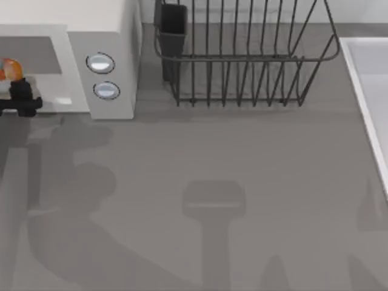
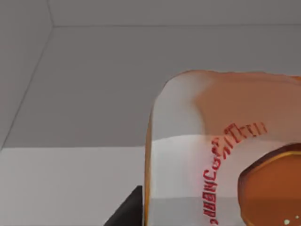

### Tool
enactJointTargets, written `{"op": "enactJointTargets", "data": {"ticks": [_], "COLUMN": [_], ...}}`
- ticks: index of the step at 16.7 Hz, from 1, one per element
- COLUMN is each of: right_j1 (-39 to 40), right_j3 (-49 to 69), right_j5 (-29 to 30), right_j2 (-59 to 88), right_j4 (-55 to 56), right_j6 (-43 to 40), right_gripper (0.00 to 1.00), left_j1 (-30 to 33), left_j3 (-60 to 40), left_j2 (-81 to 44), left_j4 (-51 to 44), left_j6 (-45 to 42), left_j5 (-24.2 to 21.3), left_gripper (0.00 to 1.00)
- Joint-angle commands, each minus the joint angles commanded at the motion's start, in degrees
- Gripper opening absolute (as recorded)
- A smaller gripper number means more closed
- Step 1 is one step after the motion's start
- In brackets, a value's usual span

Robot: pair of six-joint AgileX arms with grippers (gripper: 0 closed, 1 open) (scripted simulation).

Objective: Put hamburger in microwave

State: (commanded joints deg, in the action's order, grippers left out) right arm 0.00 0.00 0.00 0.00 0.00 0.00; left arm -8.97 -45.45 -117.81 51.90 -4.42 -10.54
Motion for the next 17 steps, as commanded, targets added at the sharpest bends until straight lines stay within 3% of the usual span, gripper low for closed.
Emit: {"op": "enactJointTargets", "data": {"ticks": [8, 17], "right_j1": [0.0, 0.0], "right_j3": [0.0, 0.0], "right_j5": [0.0, 0.0], "right_j2": [0.0, 0.0], "right_j4": [0.0, 0.0], "right_j6": [0.0, 0.0], "right_gripper": [1.00, 1.00], "left_j1": [0.5, 2.2], "left_j3": [-2.0, -30.4], "left_j2": [-1.4, -15.8], "left_j4": [-0.8, -10.2], "left_j6": [-0.2, 0.3], "left_j5": [0.1, 2.0], "left_gripper": [0.00, 0.00]}}
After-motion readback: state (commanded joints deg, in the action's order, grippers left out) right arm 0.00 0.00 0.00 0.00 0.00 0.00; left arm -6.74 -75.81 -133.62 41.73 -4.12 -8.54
